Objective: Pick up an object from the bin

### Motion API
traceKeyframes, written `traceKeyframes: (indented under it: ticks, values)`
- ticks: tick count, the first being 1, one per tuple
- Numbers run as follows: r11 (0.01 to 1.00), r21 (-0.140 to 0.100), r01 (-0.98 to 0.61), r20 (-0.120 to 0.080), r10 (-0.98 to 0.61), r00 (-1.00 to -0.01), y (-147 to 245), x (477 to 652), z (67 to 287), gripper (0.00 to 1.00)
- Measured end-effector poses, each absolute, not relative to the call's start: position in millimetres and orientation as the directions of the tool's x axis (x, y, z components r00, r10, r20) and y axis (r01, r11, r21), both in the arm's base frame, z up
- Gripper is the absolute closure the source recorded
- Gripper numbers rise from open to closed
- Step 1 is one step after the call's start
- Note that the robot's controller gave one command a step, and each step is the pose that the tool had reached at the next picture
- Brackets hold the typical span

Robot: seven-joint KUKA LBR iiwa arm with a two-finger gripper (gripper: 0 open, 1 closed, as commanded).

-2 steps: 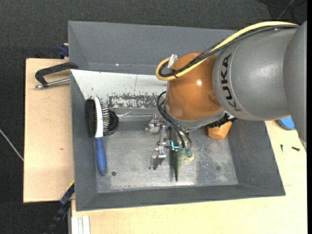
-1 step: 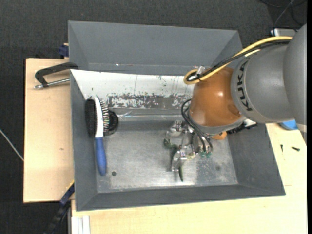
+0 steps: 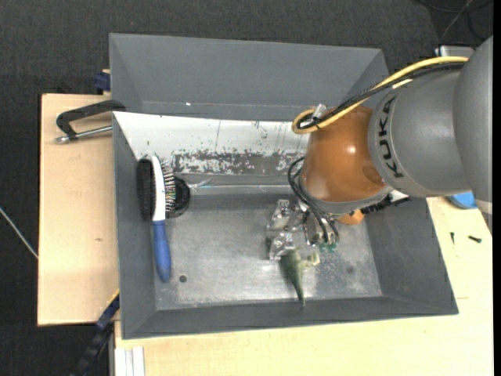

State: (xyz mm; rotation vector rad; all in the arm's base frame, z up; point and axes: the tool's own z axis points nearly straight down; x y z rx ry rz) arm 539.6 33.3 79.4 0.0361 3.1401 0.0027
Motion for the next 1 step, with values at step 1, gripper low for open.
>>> traceKeyframes:
  ticks: [1]
  values:
    - [1.0,0.001,-0.029,-0.013,-0.028,-1.0,37.7,528.9,213.4,1.0]
